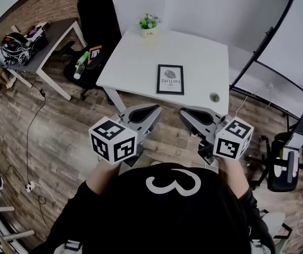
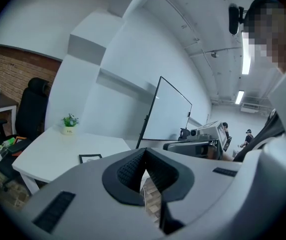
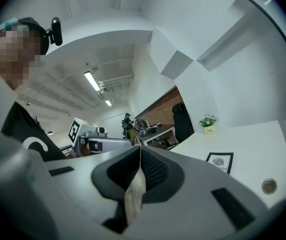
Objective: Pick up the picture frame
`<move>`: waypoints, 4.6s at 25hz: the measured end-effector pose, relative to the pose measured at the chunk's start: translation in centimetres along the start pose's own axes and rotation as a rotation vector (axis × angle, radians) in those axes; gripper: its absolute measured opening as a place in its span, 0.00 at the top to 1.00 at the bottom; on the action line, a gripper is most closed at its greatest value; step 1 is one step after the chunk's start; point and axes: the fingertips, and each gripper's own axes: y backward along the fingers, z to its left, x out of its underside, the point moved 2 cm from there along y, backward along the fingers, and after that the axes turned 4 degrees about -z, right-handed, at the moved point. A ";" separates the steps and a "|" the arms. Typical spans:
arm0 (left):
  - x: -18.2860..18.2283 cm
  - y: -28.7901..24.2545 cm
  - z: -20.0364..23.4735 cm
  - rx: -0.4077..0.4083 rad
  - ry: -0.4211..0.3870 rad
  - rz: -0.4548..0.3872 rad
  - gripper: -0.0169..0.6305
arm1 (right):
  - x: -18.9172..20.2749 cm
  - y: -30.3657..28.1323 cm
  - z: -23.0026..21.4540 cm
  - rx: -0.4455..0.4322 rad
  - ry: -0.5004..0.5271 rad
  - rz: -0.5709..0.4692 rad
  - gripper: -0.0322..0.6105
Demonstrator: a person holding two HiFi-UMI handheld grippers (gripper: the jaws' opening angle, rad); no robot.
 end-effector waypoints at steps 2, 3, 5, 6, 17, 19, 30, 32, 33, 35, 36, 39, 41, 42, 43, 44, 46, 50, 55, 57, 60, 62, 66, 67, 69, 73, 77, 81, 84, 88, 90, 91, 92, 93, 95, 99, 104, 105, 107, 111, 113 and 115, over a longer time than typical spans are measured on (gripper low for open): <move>-0.6 0.3 2.0 0.004 0.003 -0.005 0.95 | -0.3 -2.0 -0.5 0.002 0.003 0.004 0.91; -0.8 0.4 2.9 0.006 0.003 -0.006 0.95 | -0.4 -3.0 -0.7 0.003 0.003 0.006 0.91; -1.0 0.7 4.6 0.009 0.005 -0.006 0.95 | -0.3 -4.7 -1.1 0.008 0.001 0.011 0.91; -1.1 0.9 5.4 0.009 0.009 -0.007 0.95 | -0.2 -5.5 -1.2 0.010 -0.002 0.014 0.91; -1.3 0.0 9.4 0.056 0.036 0.004 0.95 | 0.3 -8.1 -3.6 0.091 -0.004 0.052 0.91; -1.6 -0.6 9.5 0.067 0.035 0.006 0.95 | 0.0 -7.9 -4.0 0.099 -0.003 0.049 0.91; -1.2 -5.6 12.6 0.071 0.061 0.071 0.95 | -0.6 -9.1 -10.0 0.097 -0.058 0.047 0.91; -1.3 -6.4 13.8 0.060 0.065 0.081 0.95 | -0.6 -9.8 -11.3 0.092 -0.072 0.047 0.91; -1.3 -6.7 14.3 0.054 0.069 0.084 0.95 | -0.6 -10.1 -11.9 0.089 -0.078 0.049 0.91; -1.3 -7.4 15.4 0.043 0.082 0.091 0.95 | -0.6 -10.7 -13.1 0.083 -0.092 0.055 0.91; -1.2 -7.8 16.0 0.038 0.090 0.095 0.95 | -0.6 -11.1 -13.6 0.080 -0.100 0.058 0.91; -1.1 -8.9 17.7 0.015 0.119 0.100 0.95 | -0.6 -12.0 -15.3 0.074 -0.130 0.065 0.91; -1.1 -9.8 18.7 -0.002 0.137 0.098 0.95 | -0.5 -12.5 -16.7 0.073 -0.146 0.073 0.91; -1.0 -10.2 19.2 -0.005 0.145 0.099 0.95 | -0.4 -12.7 -17.3 0.073 -0.152 0.078 0.91; -1.0 -10.6 19.6 -0.006 0.152 0.102 0.95 | -0.3 -12.9 -17.9 0.073 -0.157 0.083 0.91; -0.9 -11.0 20.0 -0.008 0.158 0.106 0.95 | -0.2 -13.2 -18.5 0.073 -0.163 0.087 0.91; -0.6 -11.7 20.9 -0.016 0.170 0.114 0.95 | -0.1 -13.6 -19.6 0.075 -0.172 0.097 0.91; 0.1 -13.5 22.4 -0.035 0.193 0.133 0.95 | 0.2 -13.8 -22.2 0.091 -0.184 0.112 0.91; 0.8 -16.3 24.4 -0.074 0.195 0.166 0.95 | 0.5 -13.6 -26.1 0.103 -0.232 0.088 0.91; 1.0 -17.2 25.0 -0.081 0.199 0.172 0.95 | 0.9 -13.6 -27.5 0.116 -0.236 0.103 0.91; 1.5 -18.5 25.9 -0.084 0.207 0.179 0.95 | 1.5 -13.6 -29.4 0.134 -0.254 0.123 0.91; 2.3 -19.4 26.5 -0.091 0.215 0.202 0.95 | 2.0 -13.5 -30.7 0.154 -0.265 0.135 0.91; 3.9 -20.8 27.5 -0.105 0.234 0.236 0.95 | 3.6 -13.3 -33.3 0.196 -0.298 0.151 0.91; 4.4 -21.2 27.7 -0.107 0.238 0.246 0.95 | 4.2 -13.2 -33.8 0.204 -0.304 0.157 0.91; 5.4 -21.7 28.1 -0.111 0.247 0.268 0.95 | 5.1 -13.1 -34.8 0.224 -0.316 0.169 0.91; 7.5 -22.5 29.2 -0.135 0.265 0.312 0.94 | 7.3 -12.9 -36.9 0.291 -0.303 0.208 0.91; 9.5 -23.3 30.0 -0.167 0.285 0.351 0.94 | 9.5 -12.5 -38.1 0.308 -0.311 0.260 0.90; 11.3 -23.7 30.8 -0.193 0.290 0.392 0.94 | 11.4 -12.4 -38.6 0.308 -0.331 0.308 0.77; 12.6 -24.1 31.5 -0.201 0.301 0.424 0.94 | 12.6 -12.5 -39.2 0.323 -0.343 0.345 0.74; 14.2 -24.5 32.0 -0.197 0.325 0.459 0.85 | 14.2 -12.6 -39.7 0.345 -0.350 0.392 0.74; 14.7 -24.7 32.2 -0.197 0.335 0.460 0.84 | 14.9 -12.6 -40.1 0.362 -0.344 0.421 0.74; 14.9 -24.7 32.4 -0.201 0.336 0.461 0.83 | 15.2 -12.5 -40.3 0.373 -0.342 0.431 0.74; 15.2 -24.7 32.6 -0.206 0.337 0.463 0.82 | 15.5 -12.5 -40.4 0.383 -0.342 0.439 0.74; 15.5 -24.7 32.7 -0.212 0.340 0.467 0.82 | 15.8 -12.5 -40.5 0.392 -0.344 0.447 0.74; 16.1 -24.6 32.9 -0.222 0.348 0.477 0.79 | 16.3 -12.4 -40.7 0.406 -0.352 0.461 0.74; 17.2 -24.4 33.5 -0.247 0.373 0.496 0.77 | 16.9 -12.6 -40.9 0.425 -0.373 0.471 0.74; 17.8 -24.4 33.7 -0.256 0.392 0.500 0.76 | 17.5 -13.0 -41.1 0.447 -0.369 0.489 0.74; 17.9 -24.5 33.7 -0.258 0.393 0.499 0.76 | 17.5 -13.0 -41.2 0.451 -0.368 0.492 0.74; 17.9 -24.6 33.8 -0.262 0.394 0.502 0.76 | 17.7 -13.1 -41.2 0.457 -0.364 0.500 0.74; 18.2 -24.7 33.8 -0.269 0.392 0.512 0.76 | 18.0 -13.1 -41.3 0.476 -0.337 0.523 0.75; 18.3 -24.7 33.9 -0.287 0.392 0.522 0.76 | 18.0 -13.0 -41.4 0.486 -0.337 0.533 0.77; 18.4 -24.6 34.1 -0.307 0.395 0.531 0.77 | 18.0 -13.0 -41.3 0.493 -0.339 0.538 0.77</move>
